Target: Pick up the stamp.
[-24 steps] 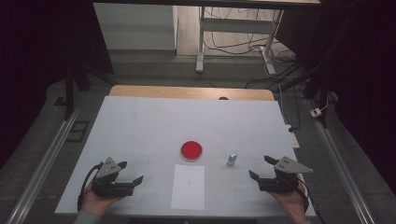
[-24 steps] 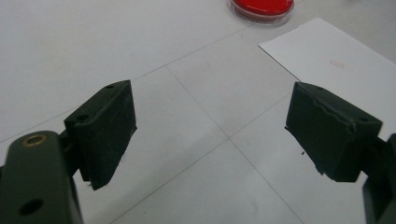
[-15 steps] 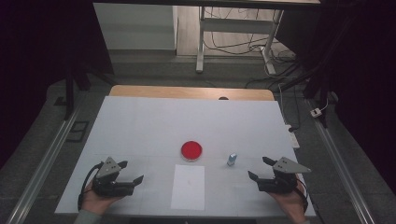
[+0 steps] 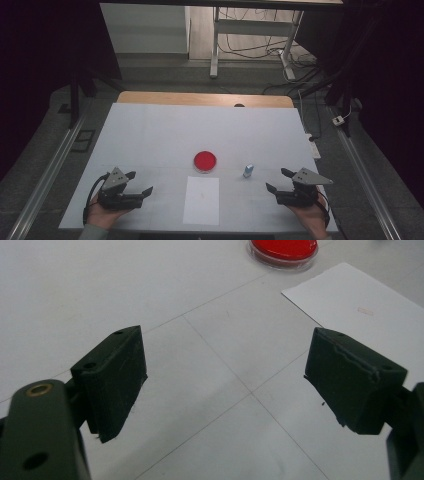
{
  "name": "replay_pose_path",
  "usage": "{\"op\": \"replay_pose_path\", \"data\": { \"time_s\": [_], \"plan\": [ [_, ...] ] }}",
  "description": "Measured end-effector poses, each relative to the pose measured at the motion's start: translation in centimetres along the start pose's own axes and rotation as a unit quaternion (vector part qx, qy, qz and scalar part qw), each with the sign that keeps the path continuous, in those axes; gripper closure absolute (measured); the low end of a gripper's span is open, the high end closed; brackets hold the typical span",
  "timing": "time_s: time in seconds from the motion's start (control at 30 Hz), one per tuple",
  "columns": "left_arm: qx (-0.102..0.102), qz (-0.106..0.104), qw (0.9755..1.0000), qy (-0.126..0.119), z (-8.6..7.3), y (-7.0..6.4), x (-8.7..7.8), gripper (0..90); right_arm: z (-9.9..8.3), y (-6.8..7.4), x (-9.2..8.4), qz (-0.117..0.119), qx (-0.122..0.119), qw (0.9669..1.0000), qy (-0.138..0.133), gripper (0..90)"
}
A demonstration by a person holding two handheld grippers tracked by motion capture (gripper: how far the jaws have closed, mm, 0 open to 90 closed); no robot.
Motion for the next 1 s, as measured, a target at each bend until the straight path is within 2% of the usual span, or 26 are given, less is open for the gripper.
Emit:
{"op": "replay_pose_path", "data": {
  "time_s": [0.2, 0.43, 0.77, 1.0],
  "plan": [
    [0.001, 0.001, 1.0, 0.0, 0.0, 0.1, 0.0, 17.2, 0.4, 0.0, -0.1, -0.003, 0.001, 1.0, -0.005, 21.5],
    [0.003, 0.001, 1.0, -0.002, 0.1, 0.0, 0.0, 17.9, 1.6, 0.2, 0.1, -0.003, 0.001, 0.9999, -0.012, 21.8],
    [0.0, 0.002, 1.0, 0.001, 0.0, 0.2, 0.1, 17.9, 2.6, 0.5, 0.9, -0.003, -0.001, 1.0, -0.006, 22.0],
    [-0.001, -0.002, 1.0, 0.002, 0.0, 0.1, 0.3, 17.9, 3.8, 1.1, 1.5, -0.003, -0.011, 0.9999, 0.004, 22.0]
  ]
}}
Point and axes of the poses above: each handheld gripper's, and its own axes: x roughly forward along the jaws, z roughly out of its top, y roughly to its left, the point moved 9 cm from there along x, roughly forward along the jaws
